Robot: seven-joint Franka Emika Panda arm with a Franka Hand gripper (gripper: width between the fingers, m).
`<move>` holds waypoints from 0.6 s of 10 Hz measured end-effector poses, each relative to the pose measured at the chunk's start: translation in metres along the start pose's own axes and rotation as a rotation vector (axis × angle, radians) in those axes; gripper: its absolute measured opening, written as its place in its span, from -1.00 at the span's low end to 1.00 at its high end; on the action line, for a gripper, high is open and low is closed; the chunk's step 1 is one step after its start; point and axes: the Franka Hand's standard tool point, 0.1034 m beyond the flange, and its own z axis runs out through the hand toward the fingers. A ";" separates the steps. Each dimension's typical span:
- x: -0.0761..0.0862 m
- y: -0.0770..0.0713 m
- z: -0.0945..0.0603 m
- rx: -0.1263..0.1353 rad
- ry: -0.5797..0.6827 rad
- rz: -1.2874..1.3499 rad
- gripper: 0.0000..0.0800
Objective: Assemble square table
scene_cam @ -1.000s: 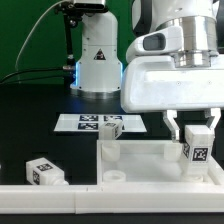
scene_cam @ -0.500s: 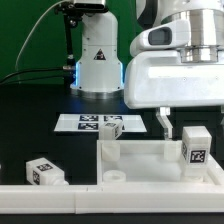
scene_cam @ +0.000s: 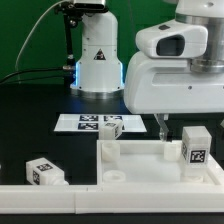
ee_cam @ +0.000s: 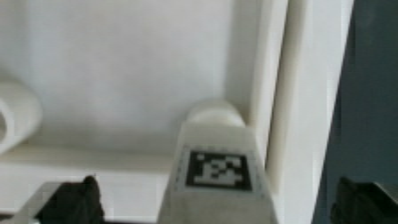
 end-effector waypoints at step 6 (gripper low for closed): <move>0.002 -0.001 0.001 0.001 0.009 0.249 -0.29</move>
Offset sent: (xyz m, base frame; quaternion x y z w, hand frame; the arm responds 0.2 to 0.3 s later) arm 0.0000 0.0000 0.0000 0.0000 0.0000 0.1938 0.9810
